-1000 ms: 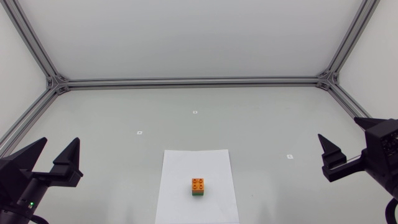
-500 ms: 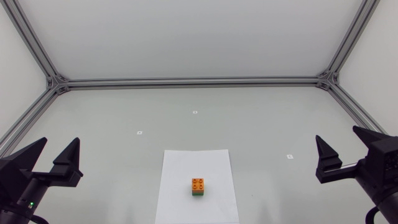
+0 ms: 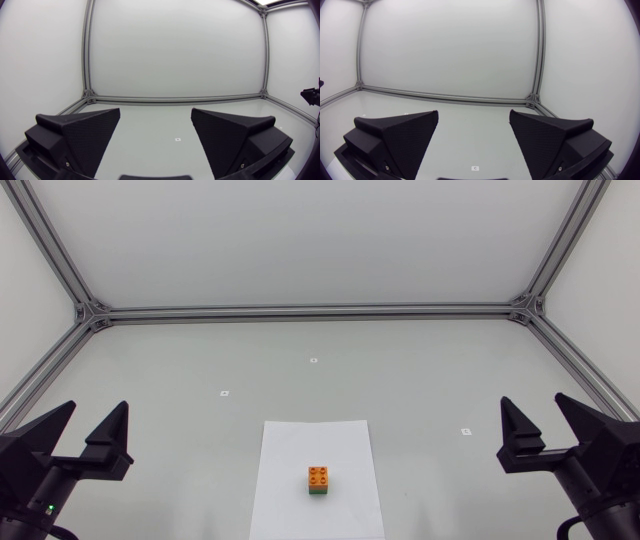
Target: Pick up the orange 2x2 brick with the right arm and stack it on top of the green 2x2 brick in the center
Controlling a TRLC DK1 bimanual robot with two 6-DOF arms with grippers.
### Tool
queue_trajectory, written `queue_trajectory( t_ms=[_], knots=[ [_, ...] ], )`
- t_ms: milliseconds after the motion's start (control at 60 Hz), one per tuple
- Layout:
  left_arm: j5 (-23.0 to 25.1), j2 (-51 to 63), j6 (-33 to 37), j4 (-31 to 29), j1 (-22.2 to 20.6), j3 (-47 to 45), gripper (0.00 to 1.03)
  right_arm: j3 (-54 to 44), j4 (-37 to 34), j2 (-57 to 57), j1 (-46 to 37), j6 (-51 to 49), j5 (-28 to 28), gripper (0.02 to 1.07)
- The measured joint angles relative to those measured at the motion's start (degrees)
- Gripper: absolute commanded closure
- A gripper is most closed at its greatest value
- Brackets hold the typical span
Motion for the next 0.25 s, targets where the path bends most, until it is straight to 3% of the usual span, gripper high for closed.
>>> queue_trajectory(
  t_ms=[250],
  knots=[
    [0.0,0.0,0.0,0.0,0.0,0.0,0.04,-0.2,0.2,-0.4,0.0,1.4,0.0,0.06]
  ],
)
